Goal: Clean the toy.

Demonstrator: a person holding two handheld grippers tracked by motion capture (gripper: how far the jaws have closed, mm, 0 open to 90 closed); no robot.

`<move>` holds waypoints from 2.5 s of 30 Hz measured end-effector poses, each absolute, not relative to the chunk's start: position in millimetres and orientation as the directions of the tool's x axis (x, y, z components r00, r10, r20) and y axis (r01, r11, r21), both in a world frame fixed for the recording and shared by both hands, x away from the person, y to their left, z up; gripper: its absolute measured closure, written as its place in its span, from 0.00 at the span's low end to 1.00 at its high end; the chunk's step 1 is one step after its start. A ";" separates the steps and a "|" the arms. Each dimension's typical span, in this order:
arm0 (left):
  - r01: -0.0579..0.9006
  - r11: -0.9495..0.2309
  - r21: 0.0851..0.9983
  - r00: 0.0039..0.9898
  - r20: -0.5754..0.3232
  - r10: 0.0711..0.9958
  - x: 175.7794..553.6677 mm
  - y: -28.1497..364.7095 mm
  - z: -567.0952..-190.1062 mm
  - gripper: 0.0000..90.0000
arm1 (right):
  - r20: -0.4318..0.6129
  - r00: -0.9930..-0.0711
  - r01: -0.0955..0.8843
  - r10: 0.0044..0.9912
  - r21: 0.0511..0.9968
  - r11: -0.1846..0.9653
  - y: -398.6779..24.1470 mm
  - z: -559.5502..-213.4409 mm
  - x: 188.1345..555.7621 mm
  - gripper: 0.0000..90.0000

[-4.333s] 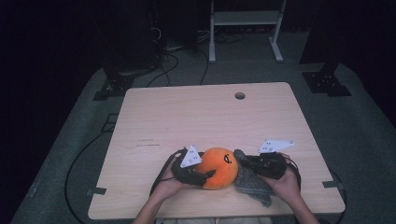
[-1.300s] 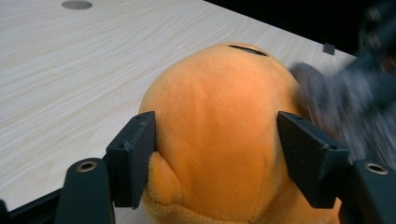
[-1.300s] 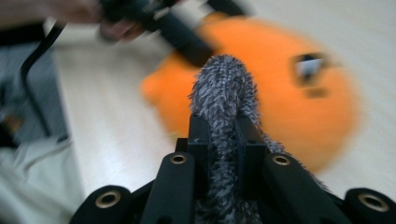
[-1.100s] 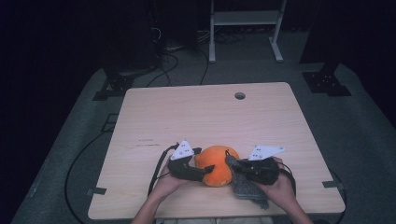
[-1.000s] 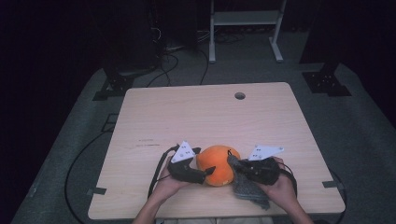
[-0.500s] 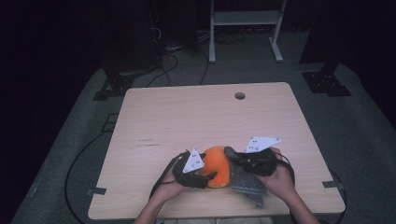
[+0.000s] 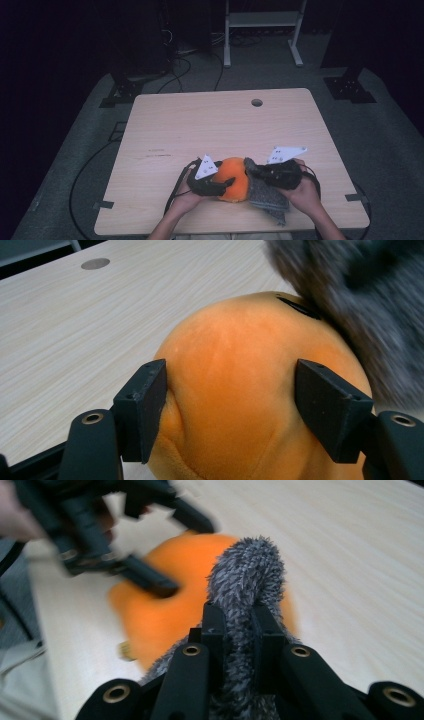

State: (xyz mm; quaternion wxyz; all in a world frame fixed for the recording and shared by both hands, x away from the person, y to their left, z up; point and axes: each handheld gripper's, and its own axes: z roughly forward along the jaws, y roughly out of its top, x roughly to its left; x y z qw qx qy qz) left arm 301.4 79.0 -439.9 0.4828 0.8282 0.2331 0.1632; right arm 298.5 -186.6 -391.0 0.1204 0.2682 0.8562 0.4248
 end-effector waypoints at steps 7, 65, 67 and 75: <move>0.268 -0.393 0.880 0.843 -0.016 0.538 307.2 84.3 -440.5 0.32 | 0.104 -0.823 0.442 0.559 0.736 0.513 -204.5 -417.6 304.8 0.88; 0.088 -0.462 0.882 0.906 0.121 0.405 297.2 74.6 -431.4 0.41 | 0.128 -0.870 0.372 0.477 0.805 0.462 -202.5 -395.9 304.0 0.88; 0.095 -0.459 0.883 0.907 0.113 0.406 297.8 79.1 -434.2 0.41 | 0.093 -0.872 0.354 0.480 0.798 0.488 -195.6 -397.5 302.7 0.88; 0.104 -0.446 0.889 0.907 0.100 0.410 300.0 78.9 -436.9 0.39 | 0.149 -0.838 0.437 0.525 0.760 0.481 -218.9 -414.6 310.5 0.88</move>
